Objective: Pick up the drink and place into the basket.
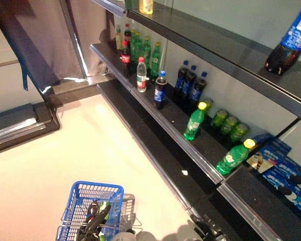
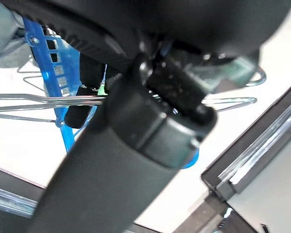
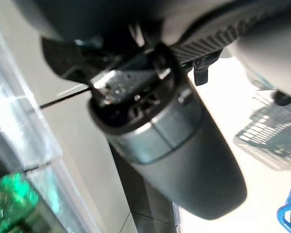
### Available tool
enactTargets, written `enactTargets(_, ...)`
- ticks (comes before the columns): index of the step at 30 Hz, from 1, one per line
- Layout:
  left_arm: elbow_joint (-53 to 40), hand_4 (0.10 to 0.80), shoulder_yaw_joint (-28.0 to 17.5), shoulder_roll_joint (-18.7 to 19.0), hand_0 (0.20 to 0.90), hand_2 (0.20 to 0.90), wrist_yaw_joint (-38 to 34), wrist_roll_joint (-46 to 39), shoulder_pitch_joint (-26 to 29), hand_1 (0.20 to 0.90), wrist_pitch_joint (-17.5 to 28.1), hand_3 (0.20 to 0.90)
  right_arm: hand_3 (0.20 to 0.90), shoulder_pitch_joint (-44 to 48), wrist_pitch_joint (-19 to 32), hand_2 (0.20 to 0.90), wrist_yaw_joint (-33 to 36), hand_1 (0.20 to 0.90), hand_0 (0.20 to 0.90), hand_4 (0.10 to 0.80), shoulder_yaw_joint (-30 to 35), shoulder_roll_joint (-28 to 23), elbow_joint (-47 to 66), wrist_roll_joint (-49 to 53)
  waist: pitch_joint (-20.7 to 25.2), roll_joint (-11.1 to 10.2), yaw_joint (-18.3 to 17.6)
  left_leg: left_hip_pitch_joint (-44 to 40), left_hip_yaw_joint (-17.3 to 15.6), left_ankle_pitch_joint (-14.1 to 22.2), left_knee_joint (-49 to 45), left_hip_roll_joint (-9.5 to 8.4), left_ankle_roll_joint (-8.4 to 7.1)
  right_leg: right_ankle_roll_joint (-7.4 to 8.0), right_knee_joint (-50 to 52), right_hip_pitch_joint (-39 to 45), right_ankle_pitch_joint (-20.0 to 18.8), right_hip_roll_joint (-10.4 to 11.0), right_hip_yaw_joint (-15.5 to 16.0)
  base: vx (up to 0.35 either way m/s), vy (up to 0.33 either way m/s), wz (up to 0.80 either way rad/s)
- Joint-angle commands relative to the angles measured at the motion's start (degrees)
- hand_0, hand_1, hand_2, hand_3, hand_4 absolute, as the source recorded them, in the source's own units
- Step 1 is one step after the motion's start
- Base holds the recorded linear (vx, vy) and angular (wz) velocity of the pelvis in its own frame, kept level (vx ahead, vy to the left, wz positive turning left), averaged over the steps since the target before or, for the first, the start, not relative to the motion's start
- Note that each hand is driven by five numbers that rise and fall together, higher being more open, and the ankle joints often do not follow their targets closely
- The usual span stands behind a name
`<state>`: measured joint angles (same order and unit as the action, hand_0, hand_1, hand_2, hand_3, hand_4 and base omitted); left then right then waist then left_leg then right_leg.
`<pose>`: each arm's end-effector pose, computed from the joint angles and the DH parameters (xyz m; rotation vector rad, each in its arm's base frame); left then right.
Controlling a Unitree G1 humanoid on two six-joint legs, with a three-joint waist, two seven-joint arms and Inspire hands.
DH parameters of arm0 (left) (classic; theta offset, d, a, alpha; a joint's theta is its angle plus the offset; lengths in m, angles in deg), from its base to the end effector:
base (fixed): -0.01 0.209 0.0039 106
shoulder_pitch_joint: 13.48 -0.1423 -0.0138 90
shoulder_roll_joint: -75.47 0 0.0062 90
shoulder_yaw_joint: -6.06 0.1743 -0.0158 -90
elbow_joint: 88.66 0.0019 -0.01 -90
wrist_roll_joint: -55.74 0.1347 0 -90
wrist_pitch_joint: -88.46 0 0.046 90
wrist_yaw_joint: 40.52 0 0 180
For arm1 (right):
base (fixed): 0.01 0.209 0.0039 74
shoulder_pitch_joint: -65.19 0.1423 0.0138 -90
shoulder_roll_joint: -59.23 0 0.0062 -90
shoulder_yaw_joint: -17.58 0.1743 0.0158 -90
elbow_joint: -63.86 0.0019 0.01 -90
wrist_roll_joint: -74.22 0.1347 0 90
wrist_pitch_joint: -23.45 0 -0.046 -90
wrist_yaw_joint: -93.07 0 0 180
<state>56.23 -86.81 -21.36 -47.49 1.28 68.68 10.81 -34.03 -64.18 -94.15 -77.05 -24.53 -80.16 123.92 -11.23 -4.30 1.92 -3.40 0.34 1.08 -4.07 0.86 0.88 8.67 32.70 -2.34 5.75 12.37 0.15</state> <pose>0.0718 0.2172 -0.0932 -0.6129 0.7657 0.8232 0.0631 -0.1999 -0.0994 0.6436 0.9226 -0.3992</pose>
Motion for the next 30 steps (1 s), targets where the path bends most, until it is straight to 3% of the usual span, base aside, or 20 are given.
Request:
enactTargets(1, -7.3, 0.1, 3.0, 3.2, 0.3, 0.3, 2.6, 6.1, -1.0, 0.3, 5.2, 0.2, 0.9, -2.1, 2.4, 0.9, -1.3, 0.9, 0.9, 0.8, 0.6, -1.4, 0.1, 1.5, 1.4, 0.9, -2.0, 1.0, 3.0, 2.4, -2.0, -7.27, 4.57, -2.45, -10.3, -2.5, -8.9, -10.2, -1.8, 0.283, 0.105, 1.2)
enactTargets(4, -6.9, 0.1, 2.8, 2.2, 0.3, 0.3, 1.3, 4.3, -0.5, 0.3, 5.3, 0.2, 0.9, -1.4, 1.5, 0.9, -2.3, 0.9, 0.9, 0.8, 0.4, -2.3, -1.0, 1.2, 1.3, -0.1, -2.8, -0.2, 2.9, 3.7, -2.3, -8.88, 4.39, -3.08, -18.5, -3.7, -9.3, -11.5, -0.6, 0.327, 0.025, 0.56)
enactTargets(6, -5.4, 0.1, 3.6, 1.4, 0.3, 0.3, 2.1, 3.7, 0.0, 0.3, 5.8, 0.2, 0.9, -1.1, 2.4, 0.9, -3.4, 0.9, 0.9, 0.8, 0.9, -3.0, -3.3, 3.1, 1.3, -0.9, -4.5, -2.5, 5.8, 5.3, -1.7, -11.17, 4.33, -3.11, -25.7, -7.6, -12.9, -14.7, -2.2, 0.458, 0.02, 0.26)
enactTargets(9, -3.4, 0.1, 4.1, 0.3, 0.3, 0.3, 3.3, 2.7, 0.4, 0.3, 5.6, 0.2, 0.9, -0.9, 2.7, 0.9, -2.7, 0.9, 0.9, 0.8, 1.5, -2.8, -4.2, 5.5, 1.8, -1.4, -7.1, -7.7, 11.5, 9.7, -2.3, -12.86, 4.93, -2.19, -27.5, -14.9, -20.5, -16.0, -0.7, 0.564, -0.016, 0.93)
enactTargets(10, -3.0, 0.1, 3.9, 0.2, 0.3, 0.3, 3.5, 2.5, 0.5, 0.3, 5.6, 0.2, 0.9, -0.8, 2.7, 0.9, -2.5, 0.9, 0.9, 0.8, 1.5, -2.7, -4.3, 5.5, 1.9, -1.3, -7.2, -8.0, 11.9, 10.2, -2.8, -12.83, 4.9, -2.37, -26.7, -15.3, -20.3, -16.1, -0.3, 0.555, -0.035, 1.23)
enactTargets(11, -2.0, 0.1, 3.3, -0.5, 0.3, 0.3, 3.9, 1.0, 1.1, 0.3, 5.5, 0.2, 0.9, -0.5, 2.6, 0.9, -1.9, 0.9, 0.9, 0.8, 1.6, -2.7, -4.5, 5.2, 2.7, -1.4, -7.8, -9.0, 12.6, 11.4, -4.9, -13.2, 4.91, -3.69, -26.0, -15.1, -19.2, -16.4, 0.7, 0.414, -0.021, 0.87)
enactTargets(13, -0.9, 0.1, 3.1, -1.2, 0.3, 0.3, 3.3, 0.8, 1.3, 0.3, 5.6, 0.2, 0.9, -0.5, 2.2, 0.9, -0.7, 0.9, 0.9, 0.8, 1.6, -2.7, -4.8, 5.4, 4.1, -0.5, -8.8, -10.0, 13.3, 6.8, -8.6, -12.21, 3.31, -5.42, -25.1, -14.2, -17.0, -18.2, -0.5, 0.334, -0.009, 0.54)
enactTargets(14, 0.1, 0.1, 2.7, -1.9, 0.3, 0.3, 3.1, 0.4, 1.7, 0.3, 5.6, 0.2, 0.9, -0.4, 1.7, 0.9, 0.7, 0.9, 0.9, 0.8, 1.8, -2.6, -4.6, 5.0, 5.2, -0.6, -9.7, -9.6, 12.8, 0.1, -13.4, -12.07, 1.03, -6.26, -25.2, -13.2, -15.8, -18.0, -0.2, 0.386, -0.033, 0.2)
enactTargets(15, 1.0, 0.1, 2.8, -2.8, 0.3, 0.3, 3.4, -1.0, 2.2, 0.3, 6.0, 0.2, 0.9, -0.7, 1.6, 0.9, 1.0, 0.9, 0.9, 0.8, 2.0, -2.7, -4.5, 3.1, 5.6, -1.3, -9.9, -5.9, 8.5, -4.9, -27.5, -12.89, -1.26, -7.16, -26.0, -9.7, -14.0, -17.0, -0.1, 0.363, -0.054, 0.24)
enactTargets(17, 1.4, 0.1, 3.1, -3.8, 0.3, 0.3, 3.0, -1.9, 2.5, 0.3, 7.2, 0.2, 0.9, -1.2, 1.4, 0.9, 0.1, 0.9, 0.9, 0.8, 1.4, -3.3, -3.9, 0.0, 5.4, -2.9, -9.1, 1.4, 4.1, -7.9, -39.9, -14.89, -2.73, -8.13, -26.7, -6.0, -12.8, -15.2, -0.2, 0.394, -0.098, 0.48)
enactTargets(19, 0.2, 0.1, 3.4, -4.1, 0.3, 0.3, 2.7, -3.7, 2.4, 0.3, 7.8, 0.2, 0.9, -1.7, 0.6, 0.9, 0.1, 0.9, 0.9, 0.8, 0.8, -4.1, -2.1, -1.7, 4.6, -3.4, -7.4, 9.1, 2.9, -7.8, -41.3, -15.74, -2.3, -8.34, -26.1, -3.8, -11.4, -15.0, -0.9, 0.36, -0.074, 0.09)
enactTargets(21, -1.5, 0.1, 4.0, -3.7, 0.3, 0.3, 3.0, -6.1, 2.0, 0.3, 8.3, 0.2, 0.9, -1.3, -0.1, 0.9, -0.7, 0.9, 0.9, 0.8, 0.2, -5.0, -1.0, -1.1, 3.0, -3.8, -4.9, 16.0, 1.3, -5.7, -40.8, -15.15, -0.89, -8.62, -25.6, -1.4, -9.8, -15.7, -2.9, 0.263, -0.032, -0.27)
enactTargets(24, -3.0, 0.1, 2.4, -3.1, 0.3, 0.3, 6.4, -8.4, 0.5, 0.3, 9.0, 0.2, 0.9, 0.3, -0.2, 0.9, -1.5, 0.9, 0.9, 0.8, -0.3, -4.9, -1.0, -1.9, 1.4, -2.8, -1.2, 18.7, -0.4, -7.2, -21.3, -8.18, -0.19, -9.02, -26.2, 3.5, -5.9, -18.3, -7.1, 0.347, 0.103, -0.57)
enactTargets(25, -3.1, 0.1, 1.9, -3.0, 0.3, 0.3, 7.5, -8.7, 0.1, 0.3, 8.9, 0.2, 0.9, 0.7, 0.0, 0.9, -1.3, 0.9, 0.9, 0.8, -0.2, -4.5, -1.5, -1.8, 1.2, -2.9, -0.5, 18.5, -1.4, -6.4, -17.1, -7.05, 0.34, -8.91, -26.6, 4.6, -5.2, -18.4, -8.1, 0.428, 0.249, -0.65)
enactTargets(26, -3.3, 0.1, 1.5, -2.8, 0.3, 0.3, 8.5, -9.3, -0.3, 0.3, 8.8, 0.2, 0.9, 0.7, 0.8, 0.9, -1.5, 0.9, 0.9, 0.8, -0.3, -4.1, -2.3, -1.5, 1.4, -2.1, 0.3, 19.0, -1.4, -7.6, -8.2, -3.89, -0.36, -8.86, -26.8, 5.7, -4.1, -19.1, -8.7, 0.432, 0.28, -0.6)
enactTargets(28, -3.5, 0.1, 0.9, -3.2, 0.3, 0.3, 9.7, -10.1, -1.1, 0.3, 8.8, 0.2, 0.9, 0.4, 2.2, 0.9, -2.4, 0.9, 0.9, 0.8, 0.1, -3.7, -3.7, -1.3, 1.3, -2.3, 1.4, 18.5, 0.4, -9.6, -0.6, -0.96, -1.54, -8.2, -27.1, 8.4, -2.6, -18.1, -10.5, 0.51, 0.343, -0.42)
enactTargets(29, -3.7, 0.1, -0.1, -3.8, 0.3, 0.3, 10.6, -10.5, -2.0, 0.3, 9.2, 0.2, 0.9, 0.2, 2.3, 0.9, -3.9, 0.9, 0.9, 0.8, 1.0, -3.5, -5.0, -1.6, 1.6, -2.7, 2.6, 18.6, 5.1, -10.9, 4.6, 2.09, -2.76, -7.4, -27.4, 11.2, -1.2, -16.7, -13.5, 0.586, 0.424, -0.26)
enactTargets(30, -4.0, 0.1, -0.6, -4.2, 0.3, 0.3, 10.8, -11.4, -2.4, 0.3, 9.4, 0.2, 0.9, 0.3, 2.2, 0.9, -4.2, 0.9, 0.9, 0.8, 1.4, -3.4, -5.5, -1.8, 1.6, -2.9, 3.0, 18.0, 7.1, -10.8, 4.9, 3.92, -3.25, -6.5, -27.4, 12.3, -0.4, -15.2, -14.6, 0.538, 0.429, -0.27)
